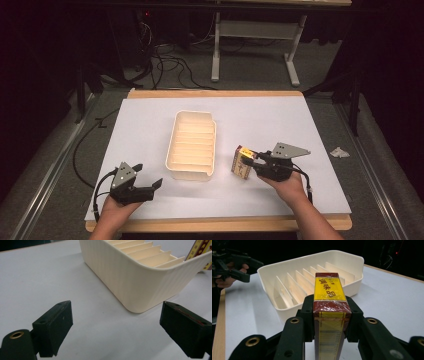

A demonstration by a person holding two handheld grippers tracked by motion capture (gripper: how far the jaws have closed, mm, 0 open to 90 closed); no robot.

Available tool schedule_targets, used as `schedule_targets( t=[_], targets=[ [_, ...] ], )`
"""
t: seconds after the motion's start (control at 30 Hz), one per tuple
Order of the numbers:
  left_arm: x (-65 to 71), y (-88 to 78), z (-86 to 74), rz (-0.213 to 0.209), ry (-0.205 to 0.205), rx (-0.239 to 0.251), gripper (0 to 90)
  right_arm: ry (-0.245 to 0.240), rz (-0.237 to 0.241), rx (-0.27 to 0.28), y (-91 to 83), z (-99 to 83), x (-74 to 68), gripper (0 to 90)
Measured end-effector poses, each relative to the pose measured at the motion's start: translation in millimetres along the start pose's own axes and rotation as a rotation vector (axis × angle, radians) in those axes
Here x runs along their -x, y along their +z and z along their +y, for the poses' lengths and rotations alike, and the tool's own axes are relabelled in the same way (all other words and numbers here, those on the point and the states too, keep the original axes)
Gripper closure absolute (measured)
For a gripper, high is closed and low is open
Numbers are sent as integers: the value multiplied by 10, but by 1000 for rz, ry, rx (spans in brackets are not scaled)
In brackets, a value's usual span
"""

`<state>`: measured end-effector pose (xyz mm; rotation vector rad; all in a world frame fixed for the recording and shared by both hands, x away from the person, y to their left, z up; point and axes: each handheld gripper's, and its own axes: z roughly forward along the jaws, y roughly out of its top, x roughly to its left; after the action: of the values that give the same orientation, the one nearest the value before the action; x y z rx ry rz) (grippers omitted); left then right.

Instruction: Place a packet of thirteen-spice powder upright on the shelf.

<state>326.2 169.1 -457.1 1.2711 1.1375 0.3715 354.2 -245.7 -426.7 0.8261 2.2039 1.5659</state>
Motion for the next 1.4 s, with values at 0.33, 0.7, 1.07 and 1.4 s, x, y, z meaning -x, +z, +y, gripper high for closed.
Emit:
schedule_targets(
  t=[0.33,0.7,1.07,1.4],
  targets=[
    [-23,-5,12,11,0,9,119,-5,20,35,-51,136,69,686],
    [-51,-7,20,16,0,6,119,-48,88,41,43,331,122,686],
    [-48,-28,32,12,-4,13,119,-71,159,54,187,549,88,687],
    [-45,-36,36,8,-2,14,119,-93,219,62,295,670,13,687]
  ],
)
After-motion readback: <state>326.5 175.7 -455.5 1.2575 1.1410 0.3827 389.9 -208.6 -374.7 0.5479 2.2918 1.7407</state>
